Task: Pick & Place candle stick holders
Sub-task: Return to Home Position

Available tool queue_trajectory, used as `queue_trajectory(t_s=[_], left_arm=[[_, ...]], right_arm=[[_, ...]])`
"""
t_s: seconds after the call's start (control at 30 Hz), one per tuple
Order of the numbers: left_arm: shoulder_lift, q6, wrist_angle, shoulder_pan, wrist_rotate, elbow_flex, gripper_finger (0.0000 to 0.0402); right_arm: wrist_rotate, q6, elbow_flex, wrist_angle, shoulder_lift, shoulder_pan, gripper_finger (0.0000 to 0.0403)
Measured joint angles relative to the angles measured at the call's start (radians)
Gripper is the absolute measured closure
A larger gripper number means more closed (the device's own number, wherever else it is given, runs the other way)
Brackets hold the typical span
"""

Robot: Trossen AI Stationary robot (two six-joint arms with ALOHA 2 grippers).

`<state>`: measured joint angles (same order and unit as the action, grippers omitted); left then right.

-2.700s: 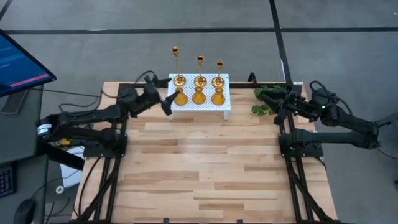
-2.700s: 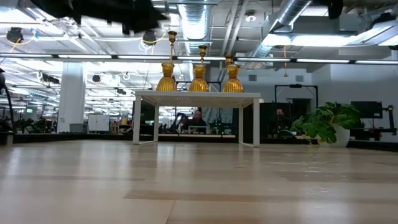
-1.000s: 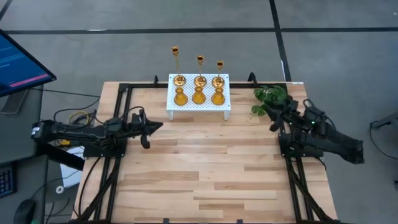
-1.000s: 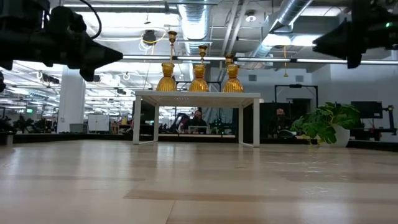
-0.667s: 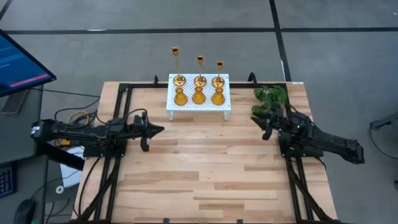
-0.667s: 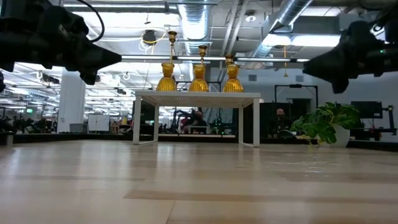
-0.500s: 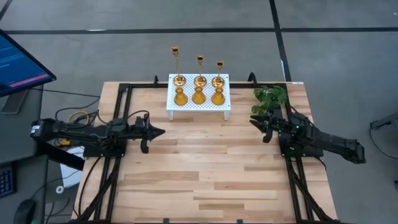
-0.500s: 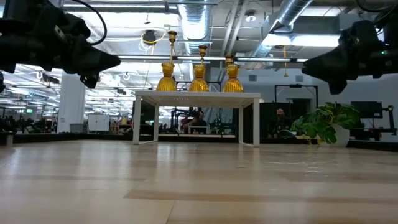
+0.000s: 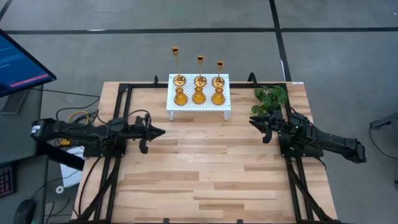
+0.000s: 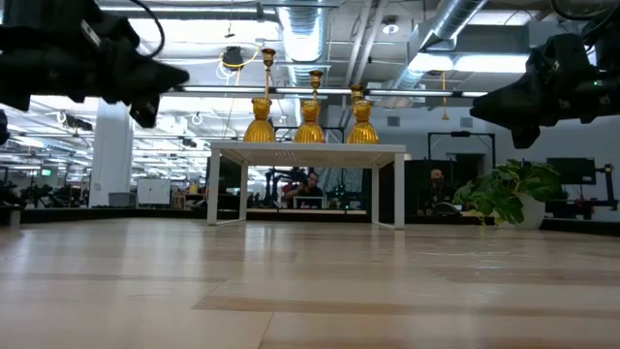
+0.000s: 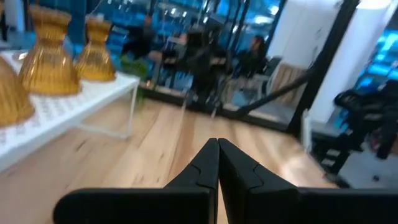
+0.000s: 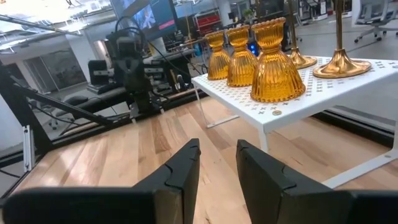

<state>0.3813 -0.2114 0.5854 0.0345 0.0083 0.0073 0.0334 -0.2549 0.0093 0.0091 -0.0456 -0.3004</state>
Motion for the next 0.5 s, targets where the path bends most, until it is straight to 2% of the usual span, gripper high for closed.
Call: queue_trajectory(t_s=[0.17,0.33,0.5], left_arm=[[-0.109,0.004,-0.033,0.000,0.010,-0.001,0.0397],[-0.212,-0.002,-0.305,0.000,-0.020,-0.001,0.0397],[-0.309,0.033,-0.347,0.000,0.004,-0.002,0.0398]], right_arm=[[-0.005,0.000,0.000,-0.001,0.000,0.000,0.0305],[-0.005,0.000,0.000,-0.001,0.000,0.000,0.0305],[-0.005,0.000,0.000,-0.001,0.000,0.000,0.0305]])
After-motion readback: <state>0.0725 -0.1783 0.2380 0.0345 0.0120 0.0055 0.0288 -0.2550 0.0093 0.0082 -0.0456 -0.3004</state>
